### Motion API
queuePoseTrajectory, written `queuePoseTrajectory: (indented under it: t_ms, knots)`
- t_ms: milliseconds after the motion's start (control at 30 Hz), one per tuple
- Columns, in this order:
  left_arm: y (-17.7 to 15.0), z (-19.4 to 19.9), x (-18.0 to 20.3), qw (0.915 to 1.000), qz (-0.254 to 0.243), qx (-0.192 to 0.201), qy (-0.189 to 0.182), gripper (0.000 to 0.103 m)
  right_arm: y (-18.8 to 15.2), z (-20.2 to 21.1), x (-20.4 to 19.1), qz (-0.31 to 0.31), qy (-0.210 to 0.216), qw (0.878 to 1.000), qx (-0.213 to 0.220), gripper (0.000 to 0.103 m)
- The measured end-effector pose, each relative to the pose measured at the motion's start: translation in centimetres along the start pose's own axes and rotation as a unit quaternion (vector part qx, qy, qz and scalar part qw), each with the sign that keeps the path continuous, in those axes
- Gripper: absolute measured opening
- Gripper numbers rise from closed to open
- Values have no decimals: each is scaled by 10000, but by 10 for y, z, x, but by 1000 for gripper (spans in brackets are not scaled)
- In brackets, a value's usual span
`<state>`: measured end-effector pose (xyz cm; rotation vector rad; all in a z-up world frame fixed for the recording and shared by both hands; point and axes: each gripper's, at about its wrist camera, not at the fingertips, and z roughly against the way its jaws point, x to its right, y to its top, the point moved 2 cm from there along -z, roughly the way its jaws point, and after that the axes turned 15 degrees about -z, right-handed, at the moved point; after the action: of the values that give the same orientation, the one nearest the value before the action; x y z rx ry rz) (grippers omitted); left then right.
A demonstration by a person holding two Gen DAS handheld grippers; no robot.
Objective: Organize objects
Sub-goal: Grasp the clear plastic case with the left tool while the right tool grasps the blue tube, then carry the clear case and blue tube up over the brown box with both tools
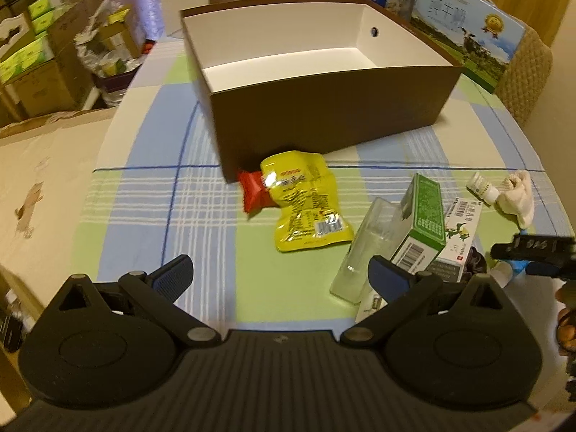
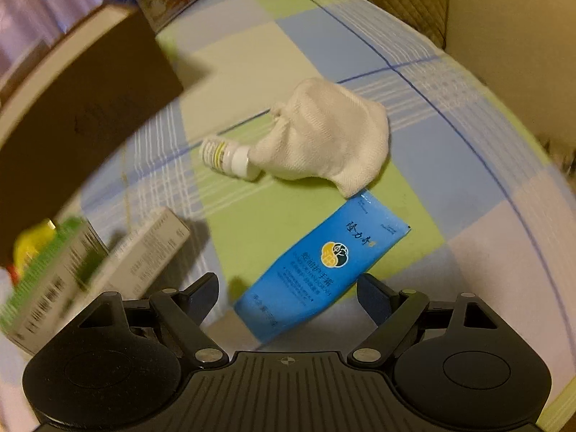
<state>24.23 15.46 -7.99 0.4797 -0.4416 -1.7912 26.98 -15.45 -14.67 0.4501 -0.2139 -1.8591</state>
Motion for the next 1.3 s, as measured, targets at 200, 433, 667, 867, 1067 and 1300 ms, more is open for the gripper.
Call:
queuePoseTrajectory:
  t_ms: [200,433,667,867,1067,1300]
  knots:
    - [10,-15,1,9988,-285,33,-385,96,-12,6,5,606,-152,9979,196,66]
    - [21,-45,17,9910,-920,-16,-970,86,-15,14,27,665,-212,9974,203,38]
    - [26,-65,33,9796,-1389,-104,-1449,70,-21,28,58,660,-230,9975,74,33]
    - [27,-76,45,9750,-1609,-253,-1510,47,-21,33,71,652,-223,9976,33,33]
    - [24,-75,56,9755,-1705,-182,-1379,27,-19,32,71,889,-169,9959,19,33]
    - [3,-62,44,9855,-1245,-268,-1125,27,-3,22,69,1190,26,9928,144,37]
